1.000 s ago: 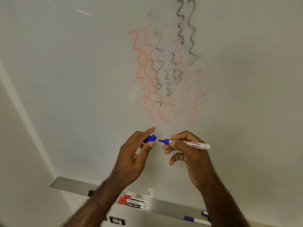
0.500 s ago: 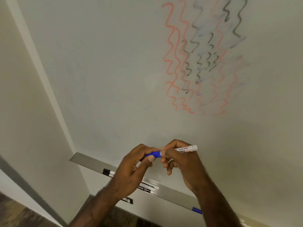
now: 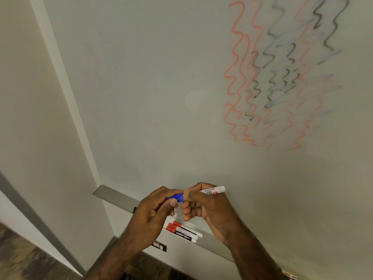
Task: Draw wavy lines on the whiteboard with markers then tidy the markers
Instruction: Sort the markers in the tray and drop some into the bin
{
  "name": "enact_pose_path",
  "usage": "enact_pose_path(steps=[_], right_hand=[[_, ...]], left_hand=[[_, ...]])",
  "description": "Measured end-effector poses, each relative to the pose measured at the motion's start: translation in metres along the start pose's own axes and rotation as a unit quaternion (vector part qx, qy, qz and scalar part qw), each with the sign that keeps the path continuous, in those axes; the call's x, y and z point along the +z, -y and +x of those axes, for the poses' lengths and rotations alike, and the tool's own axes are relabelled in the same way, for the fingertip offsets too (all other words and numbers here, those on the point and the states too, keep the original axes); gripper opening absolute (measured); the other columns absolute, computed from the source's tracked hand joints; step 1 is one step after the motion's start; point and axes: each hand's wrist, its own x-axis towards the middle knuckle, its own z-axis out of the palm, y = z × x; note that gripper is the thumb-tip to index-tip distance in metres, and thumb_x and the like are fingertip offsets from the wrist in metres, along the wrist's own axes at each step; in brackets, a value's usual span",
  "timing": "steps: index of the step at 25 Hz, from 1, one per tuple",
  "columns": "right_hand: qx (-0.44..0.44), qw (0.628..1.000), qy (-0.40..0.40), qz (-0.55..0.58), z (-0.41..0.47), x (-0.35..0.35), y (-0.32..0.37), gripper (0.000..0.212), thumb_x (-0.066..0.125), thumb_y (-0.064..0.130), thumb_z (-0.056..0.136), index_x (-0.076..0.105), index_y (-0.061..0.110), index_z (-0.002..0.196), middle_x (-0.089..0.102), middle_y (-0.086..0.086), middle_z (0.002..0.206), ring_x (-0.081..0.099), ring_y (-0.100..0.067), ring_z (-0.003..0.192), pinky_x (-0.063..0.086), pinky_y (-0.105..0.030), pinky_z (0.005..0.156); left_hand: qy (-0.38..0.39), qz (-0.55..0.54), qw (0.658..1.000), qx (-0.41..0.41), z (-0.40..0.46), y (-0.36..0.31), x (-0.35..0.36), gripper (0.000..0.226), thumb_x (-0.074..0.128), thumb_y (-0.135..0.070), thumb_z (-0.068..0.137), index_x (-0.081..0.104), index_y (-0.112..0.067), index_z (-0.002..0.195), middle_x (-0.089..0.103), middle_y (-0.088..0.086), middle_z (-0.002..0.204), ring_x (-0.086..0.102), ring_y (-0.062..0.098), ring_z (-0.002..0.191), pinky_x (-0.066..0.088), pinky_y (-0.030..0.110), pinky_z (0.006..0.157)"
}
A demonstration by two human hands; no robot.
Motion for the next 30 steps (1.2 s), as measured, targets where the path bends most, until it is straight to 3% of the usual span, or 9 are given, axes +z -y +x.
enact_pose_path(steps=[5,9,12,16,19,21,24,28,30], right_hand=[[0.066,0.997,0.028,0.017,0.016,0.025,-0.036,0.017,0.075,0.014,0.086,0.074,0.002,0.098,0.073,-0.024,0.086,0.069,-0.029,0.073,0.059,-0.037,0.066],[0.137,0.988,0.064,-0.041,0.028,0.049,-0.084,0.014,0.075,0.012,0.094,0.077,0.005,0.106,0.078,-0.022,0.095,0.074,-0.032,0.081,0.064,-0.044,0.078],[0.189,0.974,0.088,-0.088,0.031,0.07,-0.13,0.017,0.076,0.018,0.095,0.079,0.01,0.109,0.08,-0.015,0.096,0.078,-0.03,0.09,0.065,-0.049,0.086],[0.233,0.949,0.132,-0.166,0.029,0.097,-0.188,0.027,0.077,0.028,0.093,0.076,0.017,0.118,0.081,-0.005,0.101,0.078,-0.021,0.094,0.066,-0.045,0.085],[0.268,0.925,0.177,-0.203,0.027,0.116,-0.224,0.048,0.077,0.038,0.093,0.066,0.022,0.137,0.075,-0.001,0.117,0.075,-0.016,0.102,0.066,-0.037,0.082],[0.294,0.903,0.2,-0.239,0.025,0.124,-0.243,0.061,0.077,0.042,0.092,0.056,0.023,0.146,0.068,-0.003,0.132,0.069,-0.017,0.114,0.062,-0.034,0.087],[0.274,0.893,0.174,-0.311,0.02,0.124,-0.263,0.069,0.077,0.045,0.091,0.052,0.021,0.151,0.06,-0.007,0.145,0.061,-0.02,0.127,0.053,-0.032,0.1],[0.25,0.909,0.102,-0.317,0.009,0.109,-0.271,0.057,0.076,0.045,0.091,0.06,0.025,0.141,0.065,0.0,0.139,0.062,-0.014,0.122,0.054,-0.03,0.1],[0.241,0.92,0.063,-0.304,0.0,0.097,-0.269,0.051,0.076,0.044,0.092,0.062,0.025,0.137,0.067,0.003,0.135,0.063,-0.011,0.117,0.055,-0.025,0.093]], left_hand=[[0.035,0.037,0.997,-0.059,-0.02,0.035,-0.032,0.029,0.055,-0.035,0.105,0.069,-0.034,0.131,0.071,-0.012,0.109,0.068,0.017,0.105,0.055,0.027,0.088],[0.04,0.097,0.985,-0.14,-0.059,0.084,-0.061,0.043,0.052,-0.058,0.102,0.06,-0.04,0.139,0.065,-0.025,0.127,0.06,0.0,0.118,0.054,0.028,0.091],[0.028,0.147,0.973,-0.176,-0.094,0.117,-0.081,0.049,0.048,-0.059,0.104,0.056,-0.034,0.145,0.06,-0.016,0.142,0.055,-0.006,0.124,0.053,0.026,0.1],[0.021,0.195,0.956,-0.218,-0.135,0.145,-0.103,0.048,0.049,-0.05,0.106,0.052,-0.03,0.149,0.055,-0.008,0.151,0.048,0.005,0.137,0.043,0.034,0.115],[0.037,0.212,0.95,-0.226,-0.155,0.152,-0.113,0.049,0.049,-0.048,0.107,0.05,-0.027,0.151,0.053,-0.003,0.153,0.047,0.013,0.142,0.041,0.042,0.118],[0.038,0.22,0.947,-0.23,-0.159,0.153,-0.117,0.05,0.049,-0.046,0.107,0.05,-0.024,0.151,0.053,-0.001,0.154,0.045,0.013,0.142,0.038,0.037,0.118],[0.052,0.221,0.949,-0.219,-0.157,0.154,-0.117,0.049,0.046,-0.045,0.108,0.05,-0.021,0.151,0.053,0.0,0.153,0.042,0.005,0.136,0.038,0.033,0.116],[0.087,0.215,0.95,-0.208,-0.148,0.158,-0.108,0.058,0.033,-0.058,0.106,0.049,-0.026,0.152,0.052,-0.002,0.155,0.044,0.011,0.142,0.038,0.038,0.118],[0.113,0.215,0.95,-0.195,-0.14,0.16,-0.095,0.062,0.03,-0.065,0.104,0.048,-0.03,0.152,0.052,-0.005,0.155,0.046,0.013,0.143,0.04,0.043,0.118]])
